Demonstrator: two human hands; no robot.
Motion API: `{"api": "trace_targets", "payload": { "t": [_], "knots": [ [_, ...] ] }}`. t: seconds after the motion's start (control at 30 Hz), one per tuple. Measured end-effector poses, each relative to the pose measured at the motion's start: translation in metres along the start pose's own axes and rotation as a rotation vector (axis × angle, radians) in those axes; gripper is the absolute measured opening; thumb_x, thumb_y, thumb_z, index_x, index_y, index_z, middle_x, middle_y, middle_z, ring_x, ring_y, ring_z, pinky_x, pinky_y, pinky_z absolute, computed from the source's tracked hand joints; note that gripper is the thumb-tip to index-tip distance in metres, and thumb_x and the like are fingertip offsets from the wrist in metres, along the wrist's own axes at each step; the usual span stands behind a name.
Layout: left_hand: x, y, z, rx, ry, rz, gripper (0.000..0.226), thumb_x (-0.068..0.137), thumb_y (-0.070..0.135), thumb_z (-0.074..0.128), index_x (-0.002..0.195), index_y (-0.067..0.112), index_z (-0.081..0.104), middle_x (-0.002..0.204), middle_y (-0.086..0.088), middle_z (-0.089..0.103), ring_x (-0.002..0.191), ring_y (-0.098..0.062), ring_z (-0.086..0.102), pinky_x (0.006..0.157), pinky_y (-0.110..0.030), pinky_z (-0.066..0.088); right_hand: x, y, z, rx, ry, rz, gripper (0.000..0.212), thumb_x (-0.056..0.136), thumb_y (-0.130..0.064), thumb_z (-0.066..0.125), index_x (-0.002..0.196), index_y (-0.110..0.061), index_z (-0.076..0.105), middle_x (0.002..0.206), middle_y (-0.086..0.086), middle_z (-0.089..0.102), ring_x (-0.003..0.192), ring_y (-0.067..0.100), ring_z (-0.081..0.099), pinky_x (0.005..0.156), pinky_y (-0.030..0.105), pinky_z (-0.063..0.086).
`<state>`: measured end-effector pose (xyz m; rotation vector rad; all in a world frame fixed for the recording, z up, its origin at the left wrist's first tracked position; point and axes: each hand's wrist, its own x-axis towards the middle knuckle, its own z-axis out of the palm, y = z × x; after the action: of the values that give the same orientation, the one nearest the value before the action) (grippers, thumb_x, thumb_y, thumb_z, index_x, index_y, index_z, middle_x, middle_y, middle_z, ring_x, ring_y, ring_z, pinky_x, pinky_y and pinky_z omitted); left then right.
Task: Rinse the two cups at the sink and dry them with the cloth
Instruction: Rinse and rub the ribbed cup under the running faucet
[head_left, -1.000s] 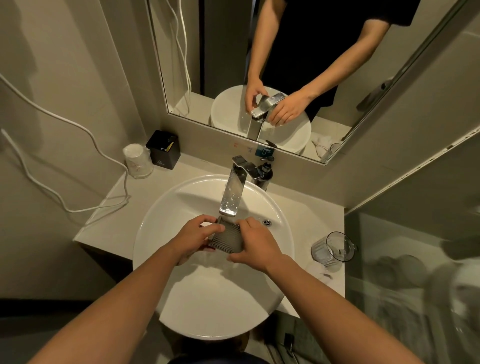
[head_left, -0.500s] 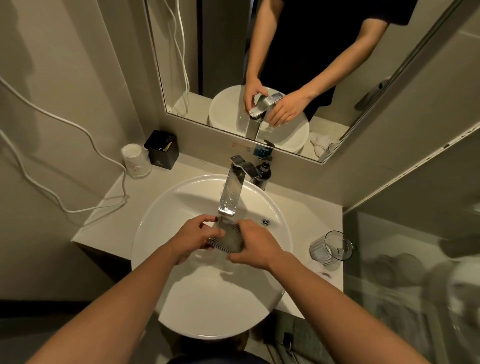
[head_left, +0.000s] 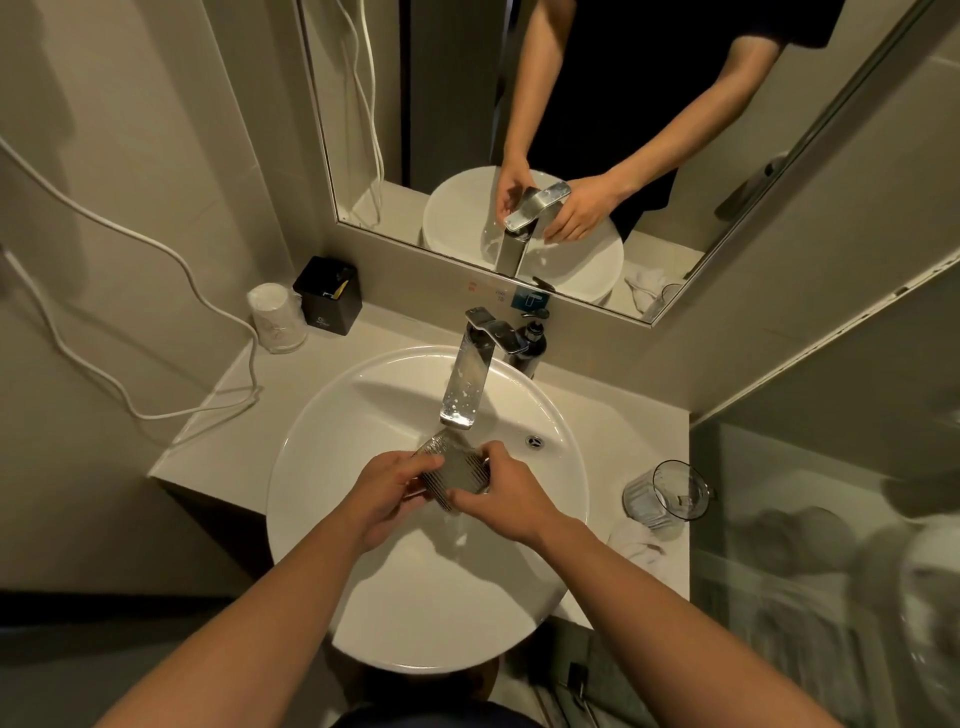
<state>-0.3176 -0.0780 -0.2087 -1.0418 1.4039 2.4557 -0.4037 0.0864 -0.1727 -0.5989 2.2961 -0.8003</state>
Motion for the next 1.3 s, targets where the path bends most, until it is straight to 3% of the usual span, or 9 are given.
{"api": "trace_targets", "payload": {
  "t": [0.1, 0.27, 0.43, 0.63, 0.77, 0.9, 1.03, 1.13, 1.3],
  "knots": [
    [0.001, -0.003, 0.005, -0.087, 0.067, -0.020, 0.017, 0.092, 0.014, 0.074, 0.099, -0.001, 0.075, 0.099, -0.017, 0.079, 0.095, -0.027, 0.074, 0.086, -0.041, 0.059, 0.003, 0.000, 0.001, -0.028, 0.010, -0.011, 0.054, 0.078, -0.044, 0.078, 0.117, -0.016, 0.053, 0.106, 0.002, 0.064, 0.089, 0.017, 0.063, 0.074, 0.034, 0.054],
    [0.004, -0.006, 0.017, -0.057, 0.147, -0.003, 0.022, 0.091, 0.027, 0.077, 0.096, 0.006, 0.073, 0.090, -0.010, 0.080, 0.080, -0.018, 0.076, 0.067, -0.032, 0.060, -0.002, -0.001, 0.006, -0.025, 0.032, 0.023, 0.063, 0.073, -0.056, 0.082, 0.114, -0.015, 0.055, 0.104, -0.001, 0.062, 0.086, 0.011, 0.061, 0.067, 0.027, 0.049],
    [0.006, -0.004, 0.014, -0.125, 0.127, -0.054, 0.038, 0.092, 0.027, 0.076, 0.112, -0.005, 0.072, 0.109, -0.026, 0.077, 0.105, -0.040, 0.072, 0.103, -0.058, 0.054, -0.008, -0.006, 0.007, 0.146, 0.022, 0.106, 0.062, 0.078, -0.058, 0.079, 0.118, -0.016, 0.056, 0.105, -0.003, 0.070, 0.091, 0.012, 0.067, 0.069, 0.025, 0.051],
    [0.009, -0.007, 0.013, -0.238, 0.121, -0.102, 0.041, 0.093, 0.026, 0.074, 0.120, -0.004, 0.067, 0.110, -0.025, 0.077, 0.102, -0.036, 0.075, 0.106, -0.058, 0.052, -0.011, -0.004, -0.005, 0.173, 0.022, 0.043, 0.042, 0.086, -0.054, 0.074, 0.113, -0.022, 0.071, 0.092, -0.008, 0.075, 0.081, 0.004, 0.067, 0.071, 0.023, 0.050],
    [0.013, -0.007, 0.012, -0.340, 0.182, -0.108, 0.049, 0.086, 0.029, 0.081, 0.124, 0.001, 0.067, 0.114, -0.021, 0.077, 0.110, -0.035, 0.073, 0.104, -0.055, 0.053, -0.013, -0.006, -0.028, 0.039, 0.336, -0.064, 0.025, 0.096, -0.032, 0.068, 0.112, -0.014, 0.074, 0.095, -0.003, 0.074, 0.087, 0.012, 0.067, 0.082, 0.034, 0.054],
    [0.014, -0.007, 0.010, -0.383, 0.215, -0.127, 0.052, 0.084, 0.026, 0.083, 0.125, -0.001, 0.066, 0.114, -0.023, 0.076, 0.109, -0.036, 0.074, 0.098, -0.056, 0.057, -0.008, -0.027, -0.064, -0.189, 0.684, -0.414, 0.035, 0.096, -0.022, 0.062, 0.128, -0.009, 0.065, 0.125, 0.006, 0.069, 0.116, 0.022, 0.061, 0.100, 0.038, 0.050],
    [0.014, -0.006, 0.012, -0.436, 0.242, -0.155, 0.052, 0.083, 0.025, 0.084, 0.126, 0.001, 0.066, 0.114, -0.023, 0.076, 0.105, -0.038, 0.075, 0.079, -0.052, 0.063, 0.009, -0.053, -0.091, -0.467, 0.478, -0.464, 0.055, 0.102, -0.032, 0.053, 0.153, -0.014, 0.044, 0.160, 0.005, 0.044, 0.150, 0.023, 0.037, 0.121, 0.039, 0.031],
    [0.014, -0.005, 0.015, -0.426, 0.260, -0.159, 0.054, 0.081, 0.028, 0.086, 0.125, 0.004, 0.067, 0.112, -0.021, 0.077, 0.103, -0.038, 0.076, 0.086, -0.055, 0.061, 0.016, -0.056, -0.094, -0.623, 0.356, -0.395, 0.062, 0.106, -0.044, 0.042, 0.160, -0.015, 0.032, 0.168, 0.005, 0.031, 0.157, 0.022, 0.024, 0.127, 0.038, 0.022],
    [0.015, -0.004, 0.016, -0.445, 0.260, -0.162, 0.056, 0.080, 0.029, 0.087, 0.126, 0.005, 0.067, 0.113, -0.022, 0.077, 0.104, -0.039, 0.076, 0.097, -0.059, 0.057, 0.009, -0.046, -0.084, -0.598, 0.337, -0.337, 0.063, 0.106, -0.049, 0.038, 0.160, -0.016, 0.033, 0.168, 0.004, 0.030, 0.156, 0.019, 0.024, 0.125, 0.035, 0.022]
  ]
}}
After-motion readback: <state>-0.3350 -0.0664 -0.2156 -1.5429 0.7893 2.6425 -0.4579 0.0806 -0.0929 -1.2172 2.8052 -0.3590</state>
